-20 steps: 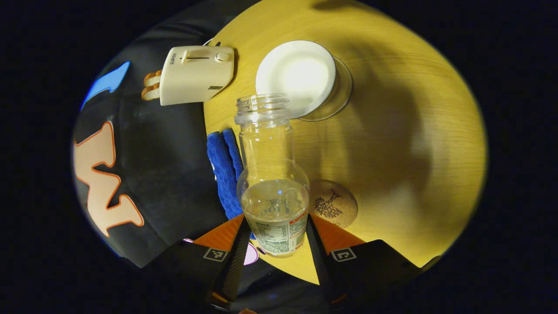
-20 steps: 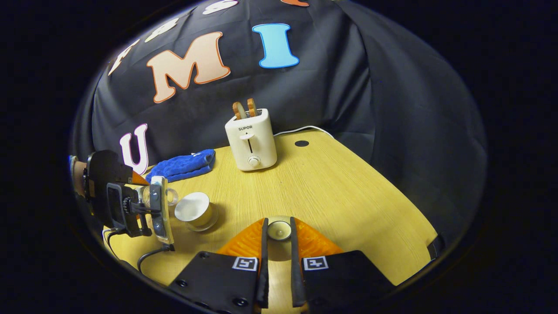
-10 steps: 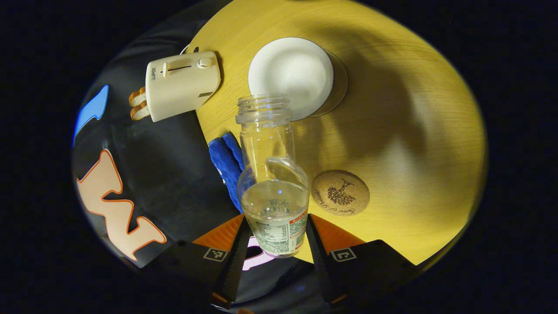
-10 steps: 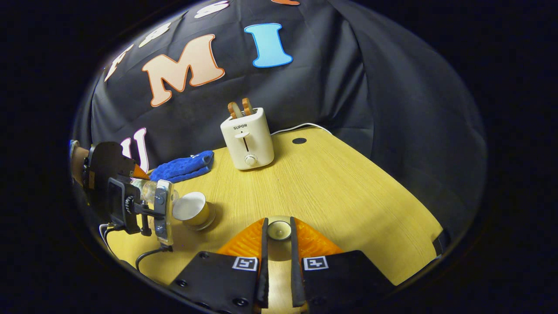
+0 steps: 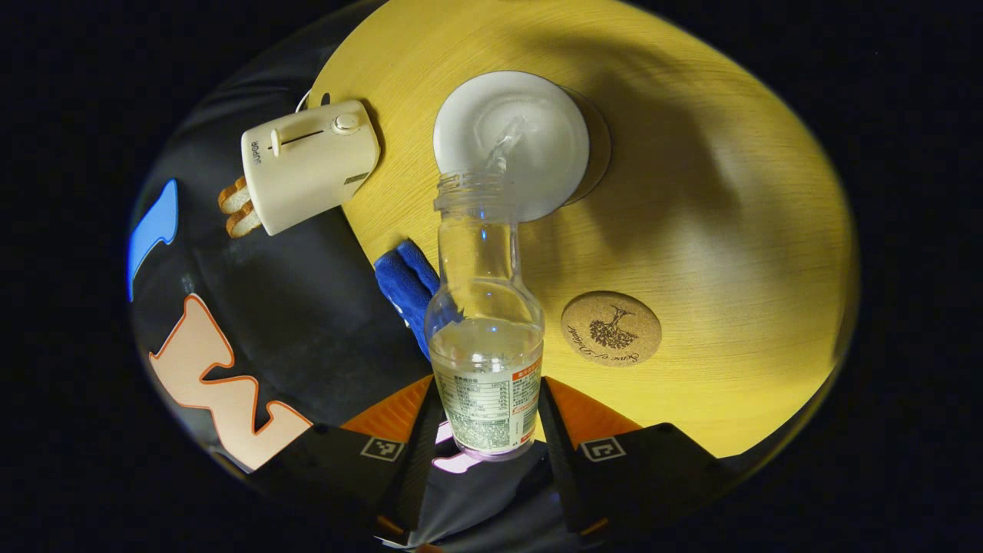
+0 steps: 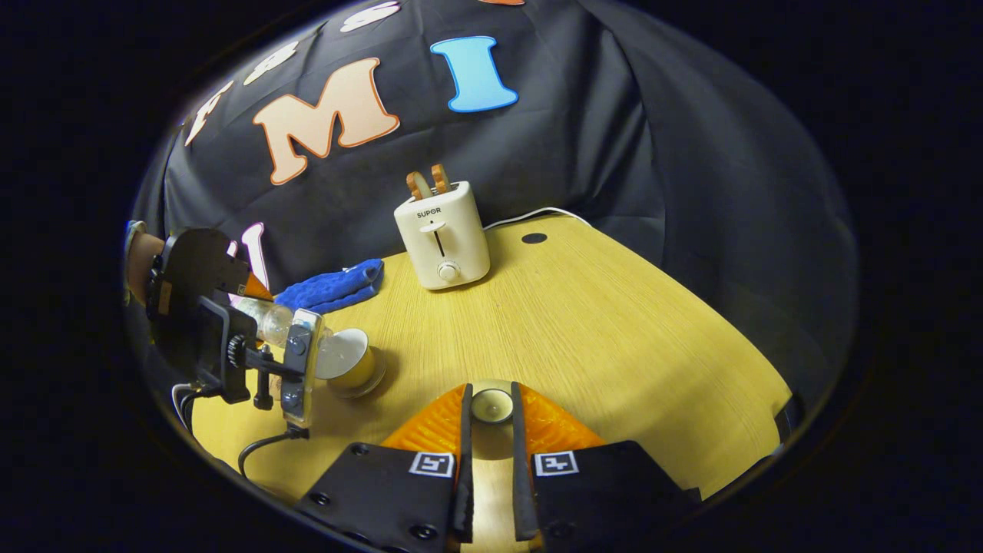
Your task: Open the teacup lid with one hand, grasp the water bottle and pour water into the teacup with the other hand; after pouring, place the water bottle on the coaster and then close the teacup lid.
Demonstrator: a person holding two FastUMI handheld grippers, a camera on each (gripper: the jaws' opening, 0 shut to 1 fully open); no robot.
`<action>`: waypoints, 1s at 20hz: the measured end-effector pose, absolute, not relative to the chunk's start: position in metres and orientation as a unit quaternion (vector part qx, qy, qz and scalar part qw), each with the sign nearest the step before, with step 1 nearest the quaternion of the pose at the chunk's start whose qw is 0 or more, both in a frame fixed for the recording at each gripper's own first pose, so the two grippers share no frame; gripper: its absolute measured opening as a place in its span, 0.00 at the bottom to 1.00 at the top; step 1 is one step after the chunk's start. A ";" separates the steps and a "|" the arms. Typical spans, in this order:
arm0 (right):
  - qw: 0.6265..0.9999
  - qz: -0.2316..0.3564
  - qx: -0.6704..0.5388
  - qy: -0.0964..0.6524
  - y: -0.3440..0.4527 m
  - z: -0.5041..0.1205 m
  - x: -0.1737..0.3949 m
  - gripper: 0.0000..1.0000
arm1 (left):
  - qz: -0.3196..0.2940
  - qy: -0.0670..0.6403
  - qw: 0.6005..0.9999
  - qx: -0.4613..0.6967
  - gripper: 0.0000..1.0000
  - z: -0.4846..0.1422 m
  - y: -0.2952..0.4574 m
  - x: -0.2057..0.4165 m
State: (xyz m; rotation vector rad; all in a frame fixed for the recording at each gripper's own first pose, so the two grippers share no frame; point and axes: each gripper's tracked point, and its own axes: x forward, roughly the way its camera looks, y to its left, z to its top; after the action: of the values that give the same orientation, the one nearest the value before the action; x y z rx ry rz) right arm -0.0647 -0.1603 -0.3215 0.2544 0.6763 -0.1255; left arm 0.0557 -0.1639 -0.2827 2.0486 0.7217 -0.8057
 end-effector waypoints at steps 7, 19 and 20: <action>0.934 -0.058 0.130 0.328 -0.159 -0.321 -0.064 0.27 | -0.312 0.267 0.389 0.825 0.67 -0.268 -0.169 0.057; 0.932 -0.053 0.139 0.329 -0.155 -0.326 -0.065 0.24 | -0.301 0.247 0.352 0.851 0.68 -0.251 -0.176 0.058; 0.932 -0.052 0.138 0.330 -0.155 -0.326 -0.065 0.24 | -0.302 0.246 0.353 0.851 0.67 -0.251 -0.177 0.057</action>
State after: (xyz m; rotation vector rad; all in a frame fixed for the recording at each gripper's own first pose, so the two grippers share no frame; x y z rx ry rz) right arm -0.0653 -0.1554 -0.3263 0.2832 0.6760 -0.1054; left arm 0.0573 -0.1772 -0.2512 2.2005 0.6373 -0.7813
